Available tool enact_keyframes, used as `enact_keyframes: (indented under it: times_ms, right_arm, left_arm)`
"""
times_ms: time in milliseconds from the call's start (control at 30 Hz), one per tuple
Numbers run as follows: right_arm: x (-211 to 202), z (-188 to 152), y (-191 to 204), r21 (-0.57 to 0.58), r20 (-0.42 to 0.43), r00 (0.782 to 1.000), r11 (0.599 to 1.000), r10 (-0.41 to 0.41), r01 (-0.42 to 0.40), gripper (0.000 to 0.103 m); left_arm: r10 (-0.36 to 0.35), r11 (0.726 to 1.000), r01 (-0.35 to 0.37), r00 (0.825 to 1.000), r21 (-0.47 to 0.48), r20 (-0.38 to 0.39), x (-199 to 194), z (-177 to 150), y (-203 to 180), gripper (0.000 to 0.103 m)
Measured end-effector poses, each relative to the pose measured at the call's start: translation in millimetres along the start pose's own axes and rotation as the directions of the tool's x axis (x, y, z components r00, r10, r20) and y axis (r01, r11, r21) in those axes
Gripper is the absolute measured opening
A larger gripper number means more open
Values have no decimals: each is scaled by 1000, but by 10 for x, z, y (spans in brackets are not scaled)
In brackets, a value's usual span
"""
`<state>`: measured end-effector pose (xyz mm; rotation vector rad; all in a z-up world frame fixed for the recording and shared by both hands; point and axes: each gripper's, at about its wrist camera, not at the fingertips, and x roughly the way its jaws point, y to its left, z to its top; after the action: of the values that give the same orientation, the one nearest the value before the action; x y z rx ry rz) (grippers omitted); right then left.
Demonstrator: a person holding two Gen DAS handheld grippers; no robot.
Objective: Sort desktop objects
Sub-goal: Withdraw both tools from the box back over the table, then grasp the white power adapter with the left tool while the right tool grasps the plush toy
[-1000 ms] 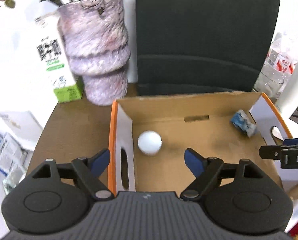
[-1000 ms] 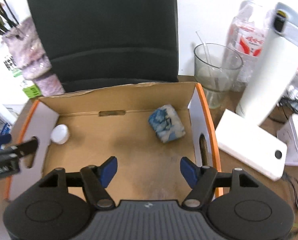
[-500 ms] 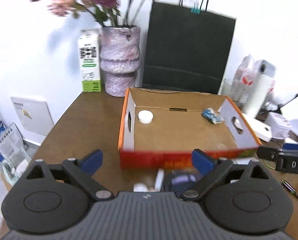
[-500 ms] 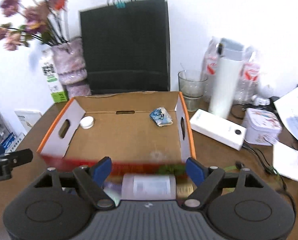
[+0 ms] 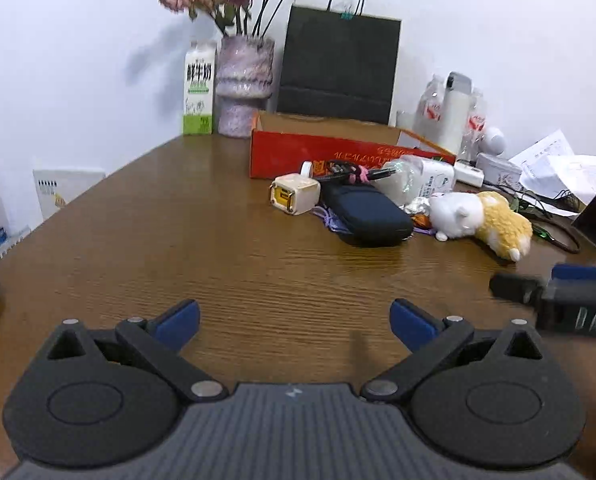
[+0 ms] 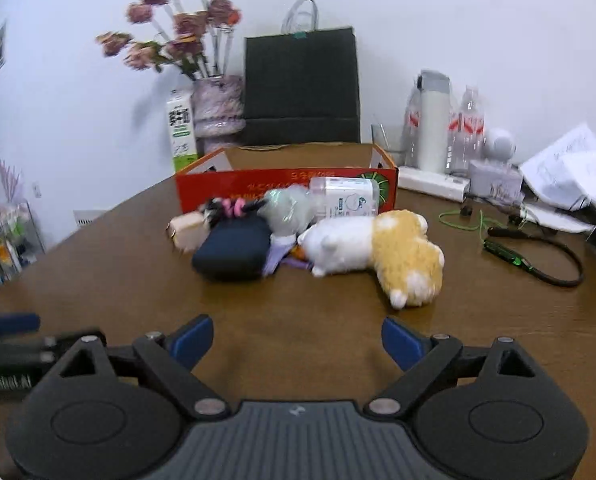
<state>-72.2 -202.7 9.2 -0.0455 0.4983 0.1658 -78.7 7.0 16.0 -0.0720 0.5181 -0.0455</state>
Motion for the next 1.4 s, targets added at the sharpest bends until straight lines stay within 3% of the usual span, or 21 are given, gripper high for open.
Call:
enact_keyframes:
  times_ms: [133, 500, 700, 833, 933, 967, 1067, 1133, 1200, 1267, 1333, 1400]
  right_arm:
    - [-93, -130, 115, -88, 38, 999, 996, -26, 29, 91]
    - [-23, -184, -24, -6, 11, 1000, 1000, -2, 2, 91]
    - [-23, -175, -63, 14, 1, 1000, 1000, 10, -10, 91]
    - [48, -58, -238, 77, -46, 997, 995, 69, -66, 90]
    - [186, 138, -417, 81, -44, 999, 996, 29, -25, 88]
    - [241, 210, -477, 69, -26, 1000, 998, -2, 4, 88]
    - [489, 385, -629, 38, -24, 996, 996, -84, 85, 86]
    - [689, 458, -735, 33, -50, 994, 995, -94, 96, 77]
    - [840, 493, -798, 28, -75, 993, 995, -95, 98, 69]
    - [957, 513, -842, 36, -85, 992, 995, -93, 96, 68]
    - [1067, 490, -861, 46, -96, 992, 995, -86, 91, 68]
    - [1147, 459, -875, 65, -116, 991, 995, -71, 79, 67]
  left_arm:
    - [20, 999, -21, 999, 40, 33, -2, -48, -32, 103]
    - [-1, 1000, 1, 1000, -3, -5, 36, -105, 31, 103]
    - [-7, 999, 9, 999, 39, -46, 57, -82, -12, 103]
    - [-33, 995, 35, 999, 92, -30, 162, 171, 30, 103]
    - [36, 990, -40, 999, 133, 29, 440, 470, 110, 103]
    - [29, 988, -35, 999, 149, 37, 587, 574, 141, 103]
    - [-69, 983, 68, 998, 171, 0, 1064, 823, 224, 103]
    - [-129, 980, 133, 991, 147, -37, 1368, 927, 289, 100]
    - [-95, 983, 102, 994, 150, -58, 1644, 1003, 273, 95]
    - [-40, 984, 54, 995, 167, -91, 1833, 1046, 238, 93]
    - [-82, 982, 98, 991, 160, -103, 1926, 1037, 227, 87]
    - [-127, 977, 145, 984, 153, -122, 1982, 1015, 218, 65]
